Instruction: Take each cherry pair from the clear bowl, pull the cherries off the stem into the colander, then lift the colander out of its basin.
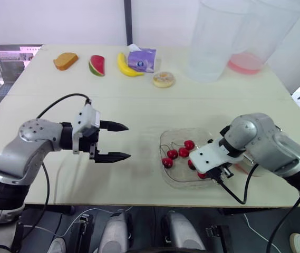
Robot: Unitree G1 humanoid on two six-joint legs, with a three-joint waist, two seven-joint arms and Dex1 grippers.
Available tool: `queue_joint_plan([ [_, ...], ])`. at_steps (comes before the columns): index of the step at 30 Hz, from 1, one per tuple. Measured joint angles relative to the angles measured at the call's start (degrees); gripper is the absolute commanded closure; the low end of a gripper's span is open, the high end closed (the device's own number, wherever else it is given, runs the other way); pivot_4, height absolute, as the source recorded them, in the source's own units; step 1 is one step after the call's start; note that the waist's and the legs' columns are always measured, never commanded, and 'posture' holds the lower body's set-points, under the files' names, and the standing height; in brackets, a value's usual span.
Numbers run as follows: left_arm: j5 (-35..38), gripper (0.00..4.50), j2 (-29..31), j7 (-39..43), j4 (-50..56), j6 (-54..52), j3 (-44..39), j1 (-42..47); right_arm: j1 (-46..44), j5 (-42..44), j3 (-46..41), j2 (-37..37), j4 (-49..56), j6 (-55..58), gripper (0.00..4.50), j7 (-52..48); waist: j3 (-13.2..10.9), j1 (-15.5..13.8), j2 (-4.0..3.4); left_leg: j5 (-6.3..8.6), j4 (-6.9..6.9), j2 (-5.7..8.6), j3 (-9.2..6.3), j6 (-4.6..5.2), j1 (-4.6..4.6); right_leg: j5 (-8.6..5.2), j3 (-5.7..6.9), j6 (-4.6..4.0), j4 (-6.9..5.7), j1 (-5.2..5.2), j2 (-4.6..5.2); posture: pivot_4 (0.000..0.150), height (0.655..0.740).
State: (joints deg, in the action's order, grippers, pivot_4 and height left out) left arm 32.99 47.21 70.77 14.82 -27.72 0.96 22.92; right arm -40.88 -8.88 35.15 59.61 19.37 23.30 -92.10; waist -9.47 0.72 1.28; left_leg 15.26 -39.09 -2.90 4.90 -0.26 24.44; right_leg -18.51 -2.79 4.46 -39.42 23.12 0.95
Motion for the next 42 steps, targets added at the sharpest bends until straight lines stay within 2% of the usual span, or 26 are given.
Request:
queue_joint_plan([
  [1,0.00,0.00,0.00,0.00,0.00,0.01,0.00,0.00,0.04,-0.03,-0.01,-0.01,0.01,0.02,2.96,0.00,0.00,0.01,0.00,0.00,0.00,0.00,0.00,0.00,-0.01,0.00,0.00,0.00,0.00,0.00,0.00,0.150,0.7400],
  [6,0.00,0.00,0.00,0.04,-0.07,0.03,0.00,0.01,0.38,-1.04,-0.11,-0.65,0.00,0.40,4.47,0.03,0.00,0.05,0.00,0.00,0.00,0.00,0.00,0.00,-0.01,0.00,0.00,0.00,0.00,-0.01,-0.01,0.150,0.7400],
  [17,0.00,0.00,-0.02,0.11,-0.21,0.03,0.01,0.55,0.66,-1.15,-1.35,-1.91,0.15,2.66,4.47,0.04,0.00,0.18,-0.01,0.00,0.00,-0.01,-0.01,0.00,-0.02,0.00,0.00,0.00,-0.02,0.01,-0.04,0.150,0.7400],
  [24,-0.01,0.00,-0.41,0.17,-0.86,0.01,0.08,2.41,-0.96,2.55,-9.66,-0.24,5.80,5.14,4.47,0.32,-0.02,0.02,-0.03,0.00,0.00,0.00,-0.01,0.00,-0.01,0.00,0.01,0.00,-0.03,0.00,-0.01,0.150,0.7400],
  [29,0.02,0.00,-1.25,0.17,-1.40,-0.36,0.42,3.97,1.72,5.79,-15.09,1.92,11.86,4.81,4.47,1.99,-0.02,-0.09,-0.03,0.00,-0.01,0.00,-0.01,0.00,-0.01,0.00,0.00,0.00,-0.03,-0.01,-0.01,0.150,0.7400],
  [36,1.77,0.00,-3.82,0.30,-2.98,-4.15,0.64,9.55,4.67,5.09,-18.01,2.27,13.97,-11.06,4.47,7.08,-0.02,0.10,-0.03,0.00,-0.02,0.00,0.00,0.00,-0.02,0.00,-0.01,0.01,-0.03,0.00,-0.13,0.150,0.7400],
  [42,4.77,0.00,-11.35,7.35,-11.08,-9.95,7.48,23.21,2.85,1.98,-14.36,-0.21,4.86,-38.04,4.47,9.11,-0.02,-0.10,-0.03,0.00,-0.11,0.07,-0.01,0.00,-0.04,0.00,0.03,0.03,-0.03,-0.10,-0.17,0.150,0.7400],
])
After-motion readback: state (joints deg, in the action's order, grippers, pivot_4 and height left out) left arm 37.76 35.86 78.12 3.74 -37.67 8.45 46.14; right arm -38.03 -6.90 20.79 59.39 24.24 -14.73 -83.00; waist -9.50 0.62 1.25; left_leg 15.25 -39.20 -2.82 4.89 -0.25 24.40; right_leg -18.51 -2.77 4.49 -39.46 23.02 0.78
